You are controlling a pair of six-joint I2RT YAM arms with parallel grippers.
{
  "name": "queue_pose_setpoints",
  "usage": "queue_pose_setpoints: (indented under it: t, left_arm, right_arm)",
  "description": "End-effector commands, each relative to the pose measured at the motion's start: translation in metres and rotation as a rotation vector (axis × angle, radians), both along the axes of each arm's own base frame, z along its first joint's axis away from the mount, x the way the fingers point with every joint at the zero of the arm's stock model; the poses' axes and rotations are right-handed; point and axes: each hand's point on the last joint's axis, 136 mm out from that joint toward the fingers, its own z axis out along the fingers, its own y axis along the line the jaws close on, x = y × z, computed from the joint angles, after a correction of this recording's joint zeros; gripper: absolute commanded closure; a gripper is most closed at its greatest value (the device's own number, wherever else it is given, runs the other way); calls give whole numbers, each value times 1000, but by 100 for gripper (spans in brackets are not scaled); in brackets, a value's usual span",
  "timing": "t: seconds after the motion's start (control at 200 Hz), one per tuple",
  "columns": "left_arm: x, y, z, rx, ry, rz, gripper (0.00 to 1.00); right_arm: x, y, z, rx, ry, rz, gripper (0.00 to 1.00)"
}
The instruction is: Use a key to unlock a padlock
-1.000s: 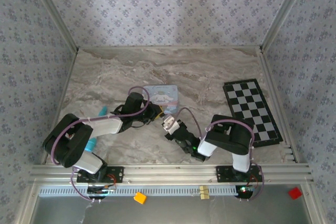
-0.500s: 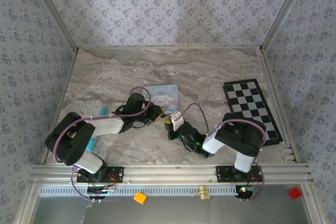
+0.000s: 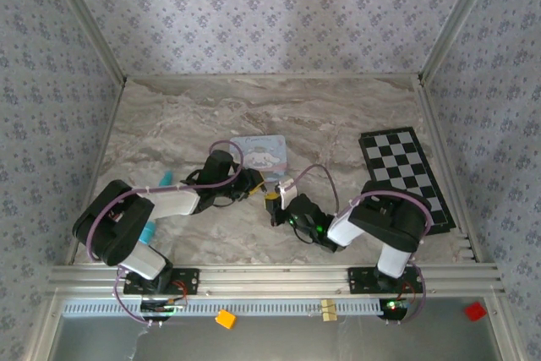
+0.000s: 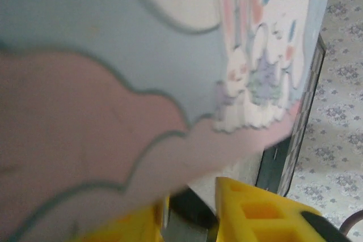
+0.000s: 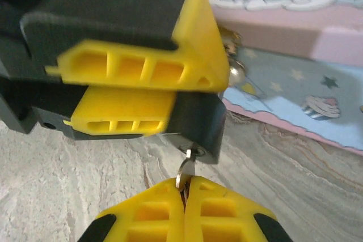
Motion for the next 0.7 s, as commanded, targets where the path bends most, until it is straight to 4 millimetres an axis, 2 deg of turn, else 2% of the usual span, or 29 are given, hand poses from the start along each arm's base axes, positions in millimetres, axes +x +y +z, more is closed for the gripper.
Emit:
queue_pose_setpoints:
  t: [0.0, 0.135, 0.335, 0.465, 0.605, 0.695]
  left_arm:
    - [1, 1, -4, 8, 1, 0, 61]
    - [3, 5, -6, 21, 4, 11, 50]
    - [8, 24, -4, 84, -13, 40, 44]
    - [12, 41, 15, 178, -88, 45, 41]
    - [14, 64, 48, 299, -219, 60, 32]
    - [16, 84, 60, 382, -279, 88, 26]
  right_arm:
    - [0, -8, 0, 3, 14, -34, 100]
    - [-2, -12, -5, 5, 29, -47, 100]
    - [-2, -15, -7, 20, 48, -59, 100]
    - [-3, -13, -5, 40, 65, -58, 100]
    - [-2, -15, -3, 61, 65, -72, 100]
    - [-1, -18, -5, 65, 77, -81, 100]
